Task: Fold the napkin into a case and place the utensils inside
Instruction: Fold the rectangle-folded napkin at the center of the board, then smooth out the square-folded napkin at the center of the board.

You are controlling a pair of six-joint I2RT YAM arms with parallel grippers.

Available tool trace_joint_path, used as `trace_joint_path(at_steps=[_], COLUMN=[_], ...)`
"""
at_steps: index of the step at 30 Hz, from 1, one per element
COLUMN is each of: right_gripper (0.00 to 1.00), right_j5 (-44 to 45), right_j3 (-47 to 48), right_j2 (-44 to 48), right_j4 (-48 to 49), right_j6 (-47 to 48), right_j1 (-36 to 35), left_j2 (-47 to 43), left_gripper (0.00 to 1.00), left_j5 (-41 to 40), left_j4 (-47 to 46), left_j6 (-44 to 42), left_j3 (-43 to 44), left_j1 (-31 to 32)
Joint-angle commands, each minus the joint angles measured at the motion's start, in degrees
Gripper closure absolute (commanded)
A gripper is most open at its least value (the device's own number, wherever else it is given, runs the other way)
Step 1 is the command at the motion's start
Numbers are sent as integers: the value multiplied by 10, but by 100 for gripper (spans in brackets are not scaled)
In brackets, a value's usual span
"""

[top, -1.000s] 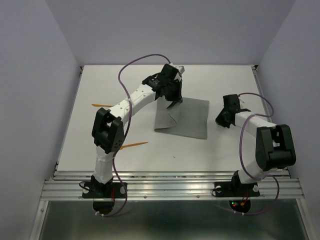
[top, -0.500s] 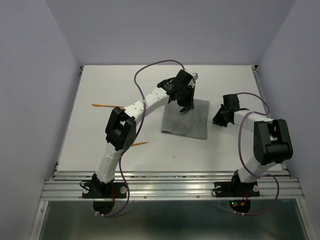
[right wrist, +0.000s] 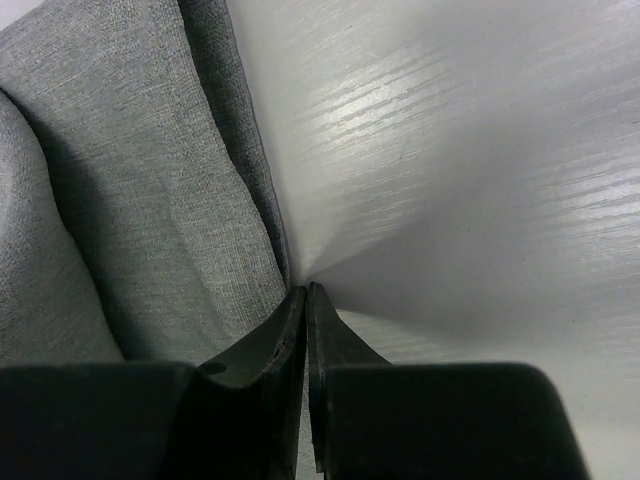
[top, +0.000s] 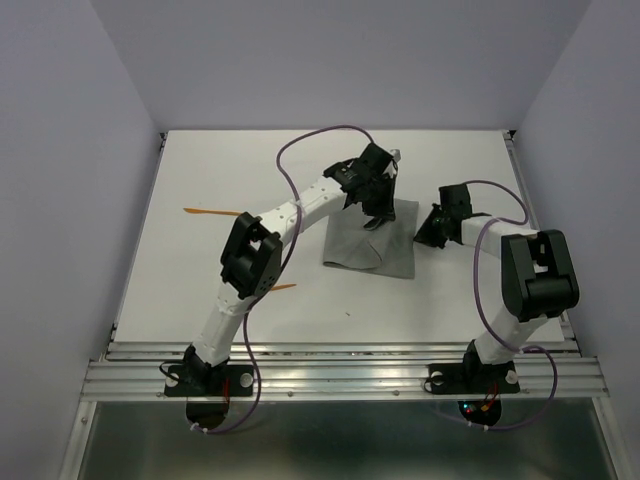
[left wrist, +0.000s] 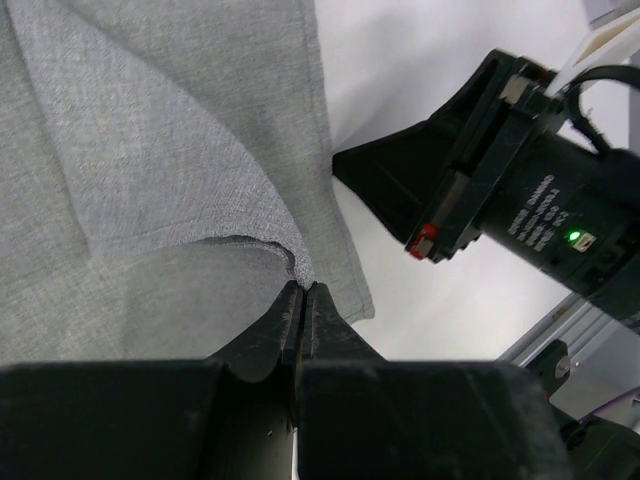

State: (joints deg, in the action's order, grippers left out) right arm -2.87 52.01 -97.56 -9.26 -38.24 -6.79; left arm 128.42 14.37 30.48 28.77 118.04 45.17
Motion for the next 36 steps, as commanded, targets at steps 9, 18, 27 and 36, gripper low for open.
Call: trace_joint_path(at_steps=[9, 18, 27, 36], right_gripper=[89, 89, 84, 70], right_j5=[74, 67, 110, 142], right_j3=[-43, 3, 97, 200], right_j2=[42, 94, 83, 4], right_j4=[-52, -103, -153, -171], right_j6=[8, 53, 137, 195], right_j1=[14, 26, -66, -166], left_j2=[3, -61, -184, -219], left_gripper=[33, 32, 53, 64], left_j5=[-2, -7, 53, 90], left_j4=[27, 39, -89, -152], left_j6=[-41, -66, -24, -14], left_j3=[99, 81, -211, -388], left_j1=[12, -3, -108, -120])
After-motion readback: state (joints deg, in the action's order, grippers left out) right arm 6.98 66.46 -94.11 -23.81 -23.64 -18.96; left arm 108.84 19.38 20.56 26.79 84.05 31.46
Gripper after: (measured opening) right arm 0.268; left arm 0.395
